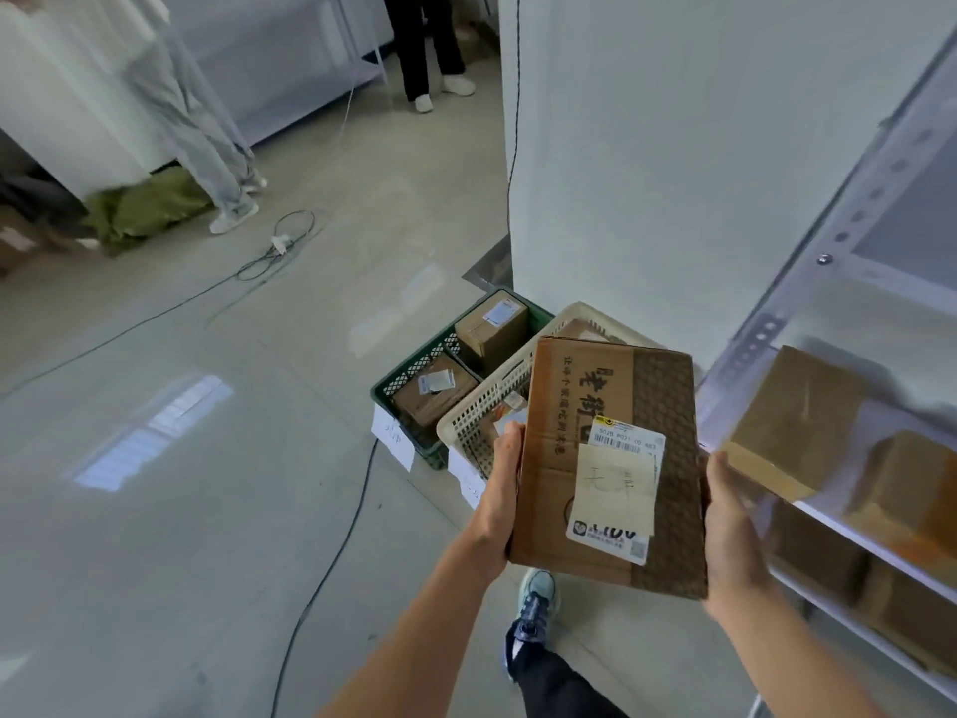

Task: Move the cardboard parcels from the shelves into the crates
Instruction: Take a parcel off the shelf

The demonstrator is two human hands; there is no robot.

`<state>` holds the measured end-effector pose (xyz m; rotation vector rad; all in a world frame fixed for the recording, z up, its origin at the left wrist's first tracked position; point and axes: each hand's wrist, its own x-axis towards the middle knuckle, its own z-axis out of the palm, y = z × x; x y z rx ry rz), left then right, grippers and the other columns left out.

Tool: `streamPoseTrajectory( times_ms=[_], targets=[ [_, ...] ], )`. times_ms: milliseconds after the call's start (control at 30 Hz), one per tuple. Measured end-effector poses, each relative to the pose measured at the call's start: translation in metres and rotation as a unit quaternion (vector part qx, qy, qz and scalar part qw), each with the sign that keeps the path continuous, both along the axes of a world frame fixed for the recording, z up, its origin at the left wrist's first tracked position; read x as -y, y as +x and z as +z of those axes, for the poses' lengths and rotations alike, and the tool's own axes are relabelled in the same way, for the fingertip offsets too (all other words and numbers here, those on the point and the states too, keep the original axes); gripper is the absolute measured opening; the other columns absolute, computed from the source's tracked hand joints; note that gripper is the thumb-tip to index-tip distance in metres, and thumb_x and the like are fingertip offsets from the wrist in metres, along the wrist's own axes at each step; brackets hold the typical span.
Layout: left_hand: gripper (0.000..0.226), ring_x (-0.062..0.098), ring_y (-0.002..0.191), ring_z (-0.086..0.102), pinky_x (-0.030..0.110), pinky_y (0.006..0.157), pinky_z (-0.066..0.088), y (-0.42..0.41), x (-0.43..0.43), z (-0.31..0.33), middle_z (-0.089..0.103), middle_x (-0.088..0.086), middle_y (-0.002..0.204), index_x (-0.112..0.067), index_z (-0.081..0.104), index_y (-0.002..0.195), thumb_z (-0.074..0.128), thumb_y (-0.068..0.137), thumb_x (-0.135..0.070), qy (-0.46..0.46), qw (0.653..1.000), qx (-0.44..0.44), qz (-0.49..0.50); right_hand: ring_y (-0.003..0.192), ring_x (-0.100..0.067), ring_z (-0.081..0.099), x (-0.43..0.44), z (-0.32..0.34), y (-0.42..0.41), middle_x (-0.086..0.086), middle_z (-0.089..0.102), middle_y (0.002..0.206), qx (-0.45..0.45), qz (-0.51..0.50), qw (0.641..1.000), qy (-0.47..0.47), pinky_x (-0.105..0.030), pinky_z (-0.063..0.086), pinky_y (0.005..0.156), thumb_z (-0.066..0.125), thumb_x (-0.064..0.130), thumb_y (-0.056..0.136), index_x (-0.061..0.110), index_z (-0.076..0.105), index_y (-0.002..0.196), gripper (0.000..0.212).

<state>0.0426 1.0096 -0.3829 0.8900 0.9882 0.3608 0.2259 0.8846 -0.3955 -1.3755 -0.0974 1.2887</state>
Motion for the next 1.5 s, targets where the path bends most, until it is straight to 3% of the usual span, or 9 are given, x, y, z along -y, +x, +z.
streamPoseTrajectory(
  times_ms=[333, 500, 633, 767, 900, 1000, 1133, 1300, 1500],
  targets=[
    [0.106, 0.033, 0.136, 0.064, 0.059, 0.118, 0.049, -0.021, -0.176, -0.026, 0.063, 0.011, 0.148, -0.031, 0.062, 0.146, 0.031, 0.073, -0.1, -0.008, 0.989, -0.148, -0.019, 0.142, -0.037, 0.055, -0.166, -0.052, -0.033, -0.009, 0.059, 0.154, -0.052, -0.03, 0.998, -0.022, -0.065, 0.038, 0.12, 0.056, 0.095, 0.075, 0.035, 0.042, 0.159, 0.104],
    [0.105, 0.032, 0.11, 0.079, 0.04, 0.087, 0.067, -0.033, -0.259, -0.042, 0.077, 0.014, 0.128, -0.02, 0.066, 0.142, 0.036, 0.079, -0.099, 0.003, 0.985, -0.173, -0.03, 0.153, -0.03, 0.042, -0.24, -0.069, -0.052, -0.002, 0.045, 0.166, -0.081, -0.028, 0.995, -0.041, -0.063, 0.03, 0.126, 0.065, 0.103, 0.05, 0.04, 0.035, 0.163, 0.133],
    [0.103, 0.037, 0.117, 0.076, 0.056, 0.101, 0.062, -0.041, -0.337, -0.072, 0.073, 0.015, 0.136, -0.023, 0.06, 0.147, 0.035, 0.079, -0.096, -0.02, 0.981, -0.183, -0.054, 0.158, -0.028, 0.035, -0.305, -0.093, -0.072, 0.002, 0.04, 0.17, -0.1, -0.016, 0.994, -0.046, -0.062, 0.026, 0.128, 0.061, 0.103, 0.056, 0.041, 0.033, 0.164, 0.128],
    [0.08, 0.03, 0.103, 0.082, 0.038, 0.076, 0.068, -0.047, -0.44, -0.14, 0.083, 0.007, 0.119, -0.035, 0.072, 0.135, 0.024, 0.097, -0.085, -0.023, 0.974, -0.201, -0.102, 0.161, -0.018, 0.026, -0.39, -0.146, -0.086, 0.01, 0.033, 0.173, -0.082, -0.042, 0.99, -0.102, -0.059, 0.02, 0.131, 0.052, 0.104, 0.062, 0.044, 0.033, 0.164, 0.119],
    [0.071, 0.028, 0.111, 0.08, 0.045, 0.09, 0.065, -0.041, -0.521, -0.208, 0.081, 0.003, 0.125, -0.051, 0.074, 0.127, 0.018, 0.1, -0.086, -0.026, 0.966, -0.189, -0.175, 0.162, -0.017, 0.022, -0.461, -0.2, -0.09, 0.011, 0.027, 0.175, -0.094, -0.088, 0.984, -0.126, -0.059, 0.019, 0.131, 0.048, 0.103, 0.07, 0.05, 0.03, 0.163, 0.108],
    [0.066, 0.031, 0.107, 0.081, 0.044, 0.085, 0.066, -0.016, -0.585, -0.276, 0.083, 0.004, 0.121, -0.05, 0.076, 0.117, 0.023, 0.1, -0.086, -0.011, 0.961, -0.187, -0.205, 0.161, -0.02, 0.027, -0.518, -0.263, -0.081, 0.011, 0.031, 0.174, -0.104, -0.111, 0.978, -0.141, -0.059, 0.021, 0.13, 0.05, 0.108, 0.054, 0.05, 0.033, 0.162, 0.124],
    [0.066, 0.03, 0.106, 0.081, 0.041, 0.08, 0.067, 0.026, -0.639, -0.352, 0.083, 0.001, 0.119, -0.051, 0.078, 0.115, 0.021, 0.104, -0.082, -0.017, 0.952, -0.171, -0.255, 0.16, -0.019, 0.029, -0.572, -0.332, -0.056, 0.01, 0.033, 0.173, -0.083, -0.155, 0.975, -0.133, -0.057, 0.021, 0.131, 0.045, 0.094, 0.071, 0.048, 0.031, 0.163, 0.104],
    [0.066, 0.029, 0.109, 0.08, 0.054, 0.1, 0.06, 0.08, -0.68, -0.426, 0.083, 0.001, 0.121, -0.048, 0.079, 0.119, 0.025, 0.103, -0.082, -0.012, 0.943, -0.173, -0.285, 0.157, -0.02, 0.035, -0.616, -0.395, -0.02, 0.009, 0.039, 0.17, -0.049, -0.216, 0.966, -0.133, -0.058, 0.026, 0.129, 0.042, 0.085, 0.089, 0.049, 0.028, 0.163, 0.084],
    [0.063, 0.017, 0.094, 0.083, 0.03, 0.068, 0.066, 0.133, -0.705, -0.479, 0.085, -0.006, 0.108, -0.041, 0.072, 0.126, 0.026, 0.106, -0.078, -0.003, 0.937, -0.17, -0.306, 0.156, -0.019, 0.034, -0.639, -0.45, 0.019, 0.012, 0.039, 0.167, -0.02, -0.247, 0.956, -0.158, -0.046, 0.031, 0.121, 0.037, 0.068, 0.107, 0.052, 0.017, 0.165, 0.064]
  ],
)
